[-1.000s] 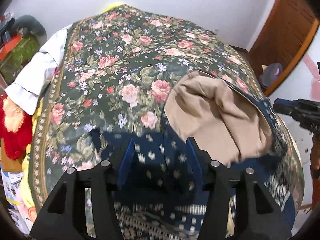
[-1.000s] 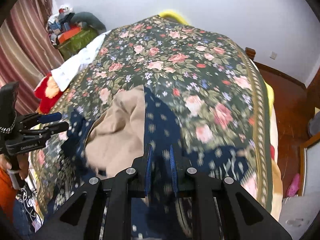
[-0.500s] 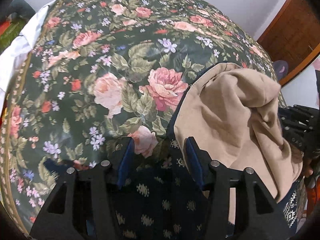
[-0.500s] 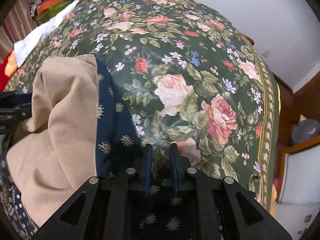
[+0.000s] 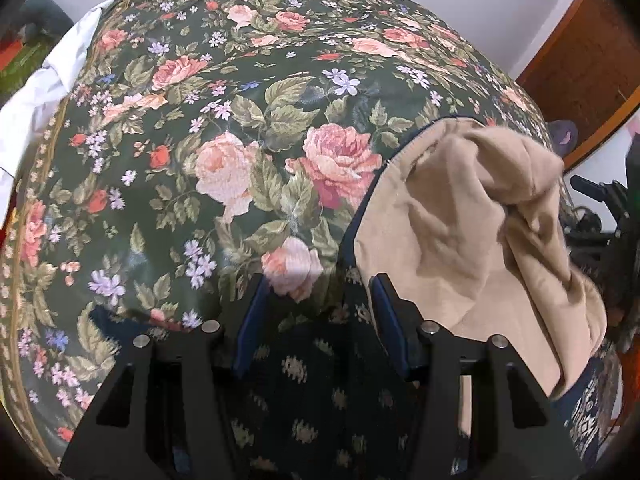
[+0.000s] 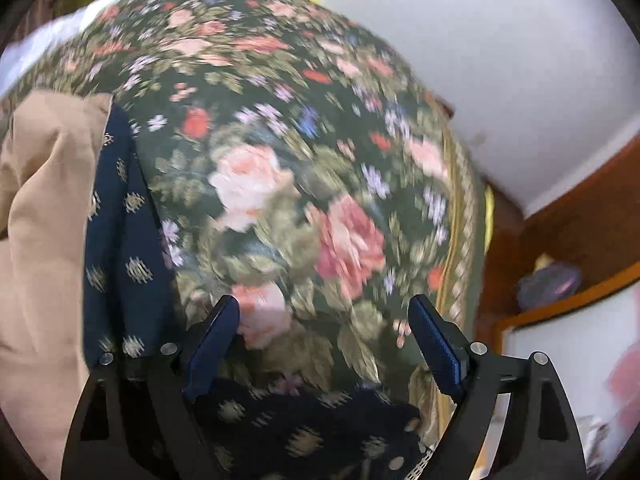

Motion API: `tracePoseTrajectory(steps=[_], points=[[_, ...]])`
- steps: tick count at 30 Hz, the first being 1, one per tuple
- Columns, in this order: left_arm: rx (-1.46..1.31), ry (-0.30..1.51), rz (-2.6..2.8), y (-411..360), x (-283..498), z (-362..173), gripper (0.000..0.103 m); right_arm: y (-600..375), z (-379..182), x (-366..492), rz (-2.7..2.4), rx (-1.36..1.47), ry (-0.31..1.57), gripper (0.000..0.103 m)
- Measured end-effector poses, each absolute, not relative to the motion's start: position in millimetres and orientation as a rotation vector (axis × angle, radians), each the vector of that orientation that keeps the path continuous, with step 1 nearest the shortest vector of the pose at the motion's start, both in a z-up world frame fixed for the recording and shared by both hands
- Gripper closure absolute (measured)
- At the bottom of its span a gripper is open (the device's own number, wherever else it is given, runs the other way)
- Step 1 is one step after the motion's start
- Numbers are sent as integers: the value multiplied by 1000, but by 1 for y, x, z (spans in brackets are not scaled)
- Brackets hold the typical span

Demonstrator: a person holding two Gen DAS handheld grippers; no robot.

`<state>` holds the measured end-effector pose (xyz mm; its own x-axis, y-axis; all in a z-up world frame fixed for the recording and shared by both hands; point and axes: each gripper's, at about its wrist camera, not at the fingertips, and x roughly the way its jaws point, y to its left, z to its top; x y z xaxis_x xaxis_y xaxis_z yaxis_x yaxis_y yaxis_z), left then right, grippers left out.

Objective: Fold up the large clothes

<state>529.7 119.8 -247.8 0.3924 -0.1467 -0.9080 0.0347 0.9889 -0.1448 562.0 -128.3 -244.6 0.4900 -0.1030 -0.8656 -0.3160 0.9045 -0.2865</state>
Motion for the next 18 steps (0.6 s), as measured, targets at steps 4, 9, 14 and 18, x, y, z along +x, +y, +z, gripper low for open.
tracePoseTrajectory(steps=[4, 9, 14, 18], points=[[-75, 1152, -116, 117, 528, -241, 50, -156, -217, 564, 202, -212, 1065, 18], [-116, 1144, -96, 114, 543, -240, 50, -145, -188, 563, 396, 58, 1081, 18], [-152, 1147, -95, 110, 559, -249, 52, -103, -207, 574, 438, 64, 1150, 18], [-243, 1165, -122, 111, 569, -256, 69, -91, -235, 589, 431, 122, 1218, 51]])
